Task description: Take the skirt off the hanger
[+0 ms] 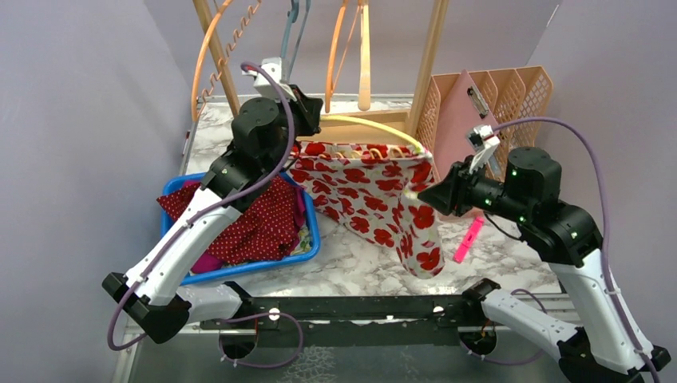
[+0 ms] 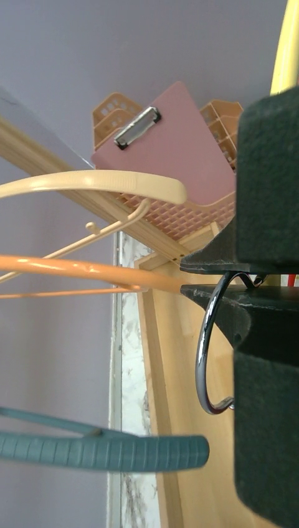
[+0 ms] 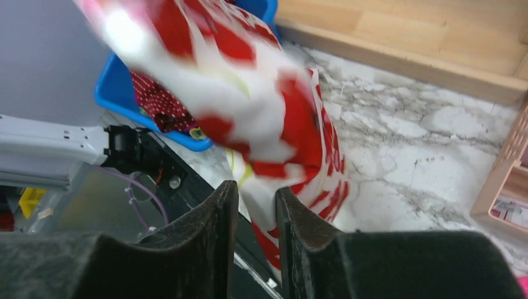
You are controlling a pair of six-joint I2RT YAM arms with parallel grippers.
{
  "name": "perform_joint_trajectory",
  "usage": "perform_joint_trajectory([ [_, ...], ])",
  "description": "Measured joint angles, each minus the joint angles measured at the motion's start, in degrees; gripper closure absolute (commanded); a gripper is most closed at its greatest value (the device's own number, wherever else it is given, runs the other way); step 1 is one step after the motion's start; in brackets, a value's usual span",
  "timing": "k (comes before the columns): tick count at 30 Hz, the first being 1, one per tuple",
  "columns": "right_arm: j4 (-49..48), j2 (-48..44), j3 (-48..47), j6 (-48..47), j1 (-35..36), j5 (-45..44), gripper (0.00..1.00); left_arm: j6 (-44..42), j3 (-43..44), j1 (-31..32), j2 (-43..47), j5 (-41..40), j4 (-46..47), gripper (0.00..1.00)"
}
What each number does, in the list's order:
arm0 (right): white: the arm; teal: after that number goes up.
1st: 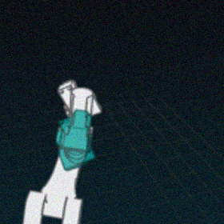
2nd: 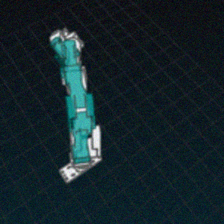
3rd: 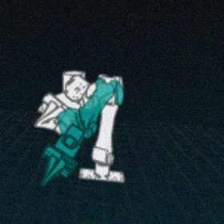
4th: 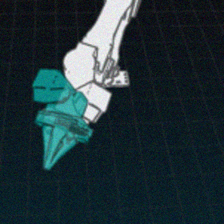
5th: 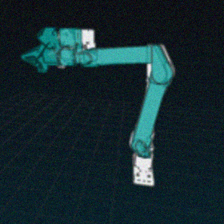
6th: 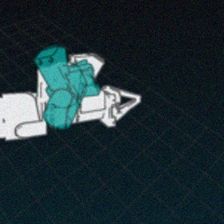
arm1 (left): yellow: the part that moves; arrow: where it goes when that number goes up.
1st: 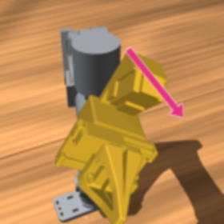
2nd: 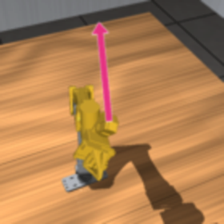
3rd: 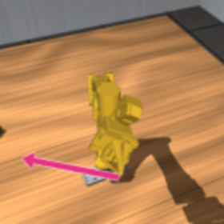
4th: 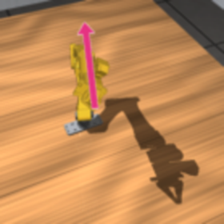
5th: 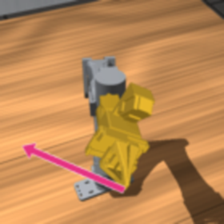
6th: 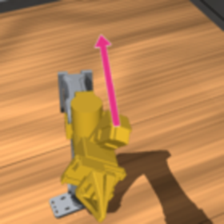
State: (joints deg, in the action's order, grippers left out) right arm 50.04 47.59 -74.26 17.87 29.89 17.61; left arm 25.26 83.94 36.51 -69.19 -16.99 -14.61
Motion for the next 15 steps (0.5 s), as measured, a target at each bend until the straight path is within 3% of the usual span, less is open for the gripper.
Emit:
perform_joint_trajectory([
  [2,0.3,1.1,-2.7,1.0,0.0,-0.2,0.4,-2.3,-0.5,1.4,-0.1,-0.2,0.4,1.0],
  [6,3.8,5.8,-10.7,4.9,0.0,-2.7,0.28,-5.5,-4.4,1.8,0.2,-2.4,4.1,1.0],
  [12,5.9,12.0,-14.0,13.5,0.0,-2.4,0.22,-6.7,-9.9,1.8,0.3,-6.5,8.2,1.0],
  [15,6.7,14.7,-14.0,17.5,0.0,-3.8,0.26,-6.7,-10.9,2.2,0.3,-7.9,10.0,1.0],
])
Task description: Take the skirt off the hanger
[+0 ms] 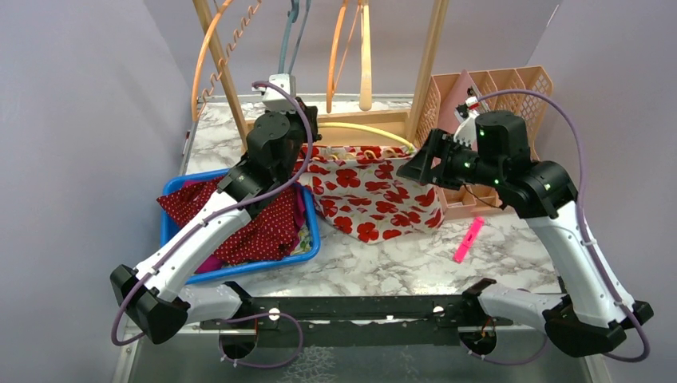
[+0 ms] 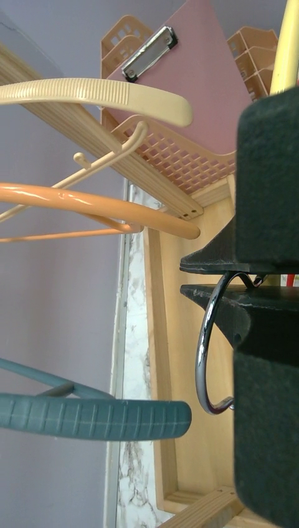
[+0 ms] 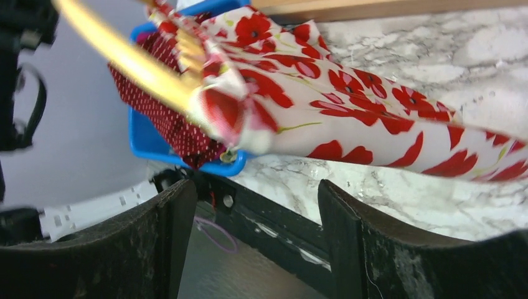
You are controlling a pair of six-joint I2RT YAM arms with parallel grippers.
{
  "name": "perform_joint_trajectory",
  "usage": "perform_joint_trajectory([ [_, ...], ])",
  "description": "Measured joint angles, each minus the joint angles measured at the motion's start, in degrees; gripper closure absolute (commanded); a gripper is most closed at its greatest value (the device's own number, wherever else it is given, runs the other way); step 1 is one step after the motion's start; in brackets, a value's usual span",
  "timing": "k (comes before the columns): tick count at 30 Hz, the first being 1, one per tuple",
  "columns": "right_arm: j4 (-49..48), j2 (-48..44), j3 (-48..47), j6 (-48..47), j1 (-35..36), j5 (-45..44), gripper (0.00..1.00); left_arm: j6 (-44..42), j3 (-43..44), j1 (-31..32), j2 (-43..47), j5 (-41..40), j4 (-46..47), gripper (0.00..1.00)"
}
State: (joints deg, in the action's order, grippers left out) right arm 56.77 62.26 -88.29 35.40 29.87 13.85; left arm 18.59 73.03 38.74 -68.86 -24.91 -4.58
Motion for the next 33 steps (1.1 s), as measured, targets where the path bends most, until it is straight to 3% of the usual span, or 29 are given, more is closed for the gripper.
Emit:
perform_joint_trajectory([
  [4,-0.1,1.7,0.5,7.1,0.0,-4.7,0.37,0.6,-1.0,0.8,0.0,-2.1,2.6,1.0],
  [6,-0.9,1.6,1.3,10.4,-0.2,-5.9,0.37,1.3,-1.6,1.1,0.0,-2.9,3.4,1.0],
  [14,-5.9,1.7,5.1,18.9,-0.3,-6.9,0.17,1.9,-3.8,1.8,0.1,-5.2,5.1,1.0],
  [17,-7.1,1.4,5.9,21.3,-0.3,-8.4,0.17,1.9,-4.2,2.2,0.1,-6.2,5.4,1.0],
  [21,-7.8,1.6,6.3,24.1,-0.3,-12.1,0.31,1.9,-4.2,3.1,0.1,-7.4,5.7,1.0],
  [25,-8.3,2.3,6.3,26.6,-0.2,-16.1,0.36,1.9,-4.2,3.7,0.1,-7.8,5.5,1.0],
  [27,-8.7,2.6,6.3,27.3,-0.2,-18.3,0.49,1.9,-4.3,3.8,0.2,-7.8,5.4,1.0],
  [32,-9.2,3.4,6.3,29.0,-0.2,-23.0,0.59,1.9,-5.1,4.4,0.4,-7.6,5.2,1.0],
  [33,-9.2,3.6,6.3,29.3,-0.2,-24.0,0.7,1.9,-5.3,4.5,0.6,-7.5,5.2,1.0],
])
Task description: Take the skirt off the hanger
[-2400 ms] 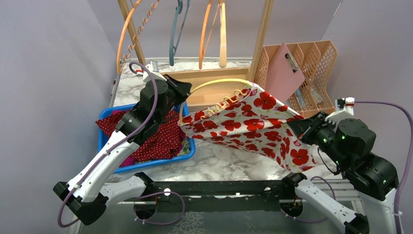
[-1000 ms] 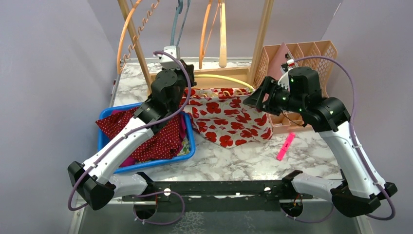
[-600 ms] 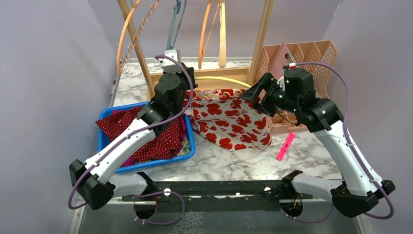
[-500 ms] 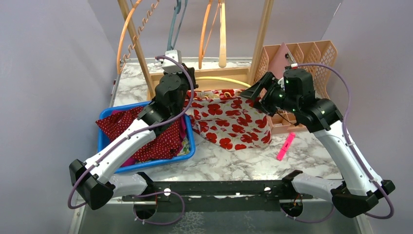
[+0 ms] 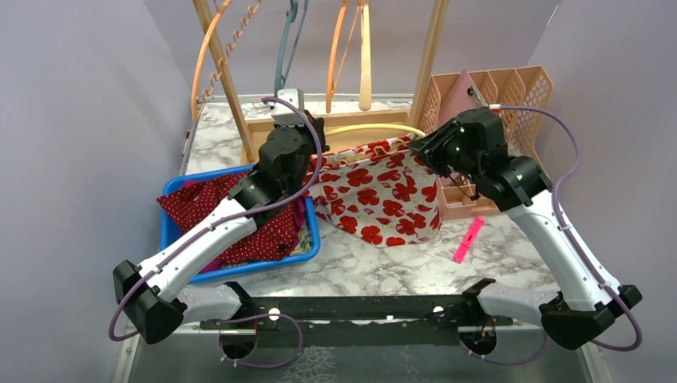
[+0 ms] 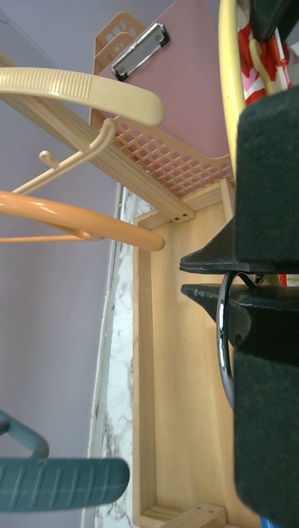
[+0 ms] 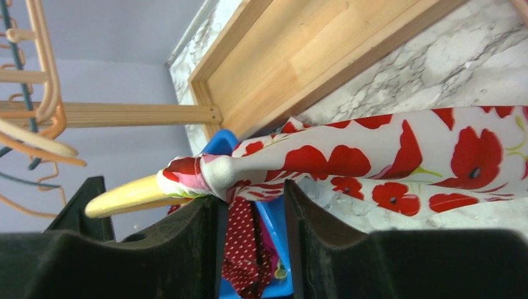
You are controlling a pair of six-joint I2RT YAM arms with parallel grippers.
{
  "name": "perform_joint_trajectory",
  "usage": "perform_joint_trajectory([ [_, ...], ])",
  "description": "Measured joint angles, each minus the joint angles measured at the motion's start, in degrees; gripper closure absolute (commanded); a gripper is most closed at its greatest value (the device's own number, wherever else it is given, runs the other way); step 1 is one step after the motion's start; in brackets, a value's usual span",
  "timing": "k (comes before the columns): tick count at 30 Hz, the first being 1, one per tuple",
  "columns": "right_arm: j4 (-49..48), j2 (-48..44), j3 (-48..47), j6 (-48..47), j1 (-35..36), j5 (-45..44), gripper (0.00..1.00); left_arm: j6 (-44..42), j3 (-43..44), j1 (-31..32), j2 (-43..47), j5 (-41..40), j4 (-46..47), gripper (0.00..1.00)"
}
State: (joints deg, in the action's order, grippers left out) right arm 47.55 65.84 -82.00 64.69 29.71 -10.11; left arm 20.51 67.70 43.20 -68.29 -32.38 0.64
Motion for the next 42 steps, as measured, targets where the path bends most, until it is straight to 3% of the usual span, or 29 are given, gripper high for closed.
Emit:
perform_joint_trajectory([
  [2,0.0,0.4,0.0,0.3,0.2,-1.9,0.89,0.0,-0.5,0.2,0.3,0.7,-0.1,1.0],
  [4,-0.3,0.6,0.0,0.3,0.4,-3.3,0.99,-0.1,-1.0,0.4,0.6,1.6,-0.2,1.0],
  [12,-0.1,-0.5,2.2,-2.6,1.0,-7.8,0.99,-0.1,-2.6,0.8,1.8,3.5,-0.5,1.0],
  [24,-0.3,-9.3,10.4,-10.8,0.9,-7.4,0.99,1.2,-2.8,2.3,2.8,3.9,-3.9,1.0],
  [32,9.1,-10.5,14.9,-16.5,-1.7,-10.9,0.99,7.8,-3.3,0.3,11.7,-5.7,-2.0,1.0],
  [36,5.4,-10.8,14.3,-26.2,-2.1,-4.6,0.99,8.8,-3.3,-0.1,13.2,-6.3,-2.0,1.0],
  [42,0.9,-11.0,14.8,-36.5,-2.6,12.3,0.99,6.8,-2.5,-0.5,9.3,5.9,2.0,1.0],
])
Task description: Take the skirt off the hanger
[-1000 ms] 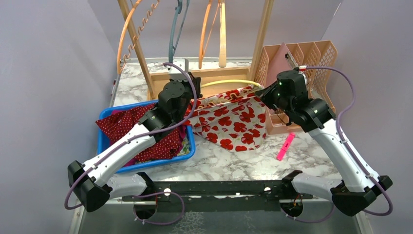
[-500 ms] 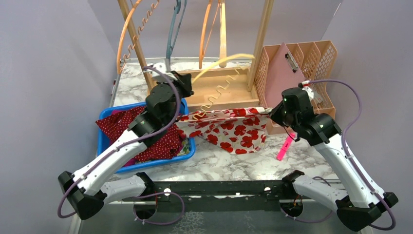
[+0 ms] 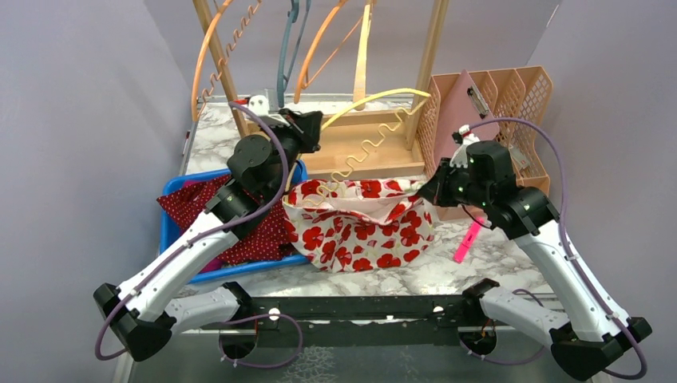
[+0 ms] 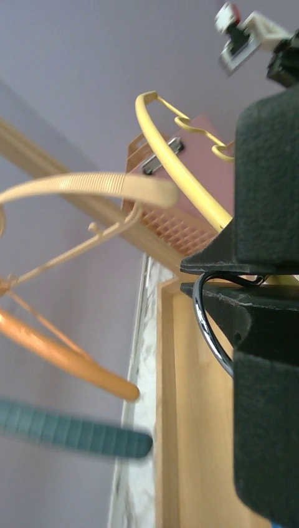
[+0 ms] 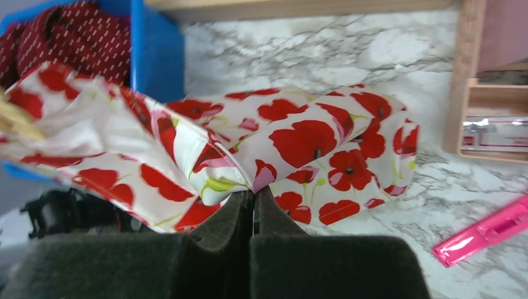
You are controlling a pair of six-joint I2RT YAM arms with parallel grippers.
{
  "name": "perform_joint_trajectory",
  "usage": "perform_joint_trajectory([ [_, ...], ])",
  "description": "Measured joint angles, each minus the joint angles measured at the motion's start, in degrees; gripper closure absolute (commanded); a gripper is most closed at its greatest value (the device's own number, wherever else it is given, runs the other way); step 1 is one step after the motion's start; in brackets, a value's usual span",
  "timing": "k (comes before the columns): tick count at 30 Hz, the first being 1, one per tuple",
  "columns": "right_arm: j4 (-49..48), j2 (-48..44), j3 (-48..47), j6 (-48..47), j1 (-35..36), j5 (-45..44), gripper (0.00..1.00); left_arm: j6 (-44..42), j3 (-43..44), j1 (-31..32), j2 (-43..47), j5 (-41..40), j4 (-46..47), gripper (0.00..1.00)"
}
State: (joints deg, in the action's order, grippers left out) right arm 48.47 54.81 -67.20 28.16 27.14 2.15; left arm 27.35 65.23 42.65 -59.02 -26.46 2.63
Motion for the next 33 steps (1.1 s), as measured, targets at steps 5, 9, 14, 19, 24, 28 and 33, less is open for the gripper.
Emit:
perform_joint_trajectory([
  [5,-1.2,-0.6,0.9,-2.4,-0.2,9.1,0.99,-0.7,1.4,0.0,-3.7,11.6,4.1,1.0],
  [9,-2.2,-0.3,0.7,-2.2,-0.2,12.4,0.99,0.3,4.1,0.0,-6.7,16.1,6.8,1.0],
  [14,-4.7,-0.3,1.5,-0.9,-0.2,16.0,0.78,3.1,14.0,-0.2,-14.0,21.9,10.3,1.0],
  [19,-2.6,-0.8,1.5,-1.2,-0.2,14.4,0.35,5.9,18.9,-0.2,-16.2,26.0,12.5,1.0],
  [24,3.0,-2.6,-2.6,-4.8,-0.2,10.8,0.12,6.8,21.3,-0.2,-16.2,29.0,11.4,1.0],
  [28,6.5,-5.0,-9.1,-9.4,-0.2,10.1,0.02,3.5,24.9,-0.3,-16.1,31.4,5.3,1.0],
  [33,10.4,-11.2,-15.2,-13.2,-0.2,8.9,0.0,-2.4,22.2,-1.7,-12.7,32.4,-0.7,1.0],
])
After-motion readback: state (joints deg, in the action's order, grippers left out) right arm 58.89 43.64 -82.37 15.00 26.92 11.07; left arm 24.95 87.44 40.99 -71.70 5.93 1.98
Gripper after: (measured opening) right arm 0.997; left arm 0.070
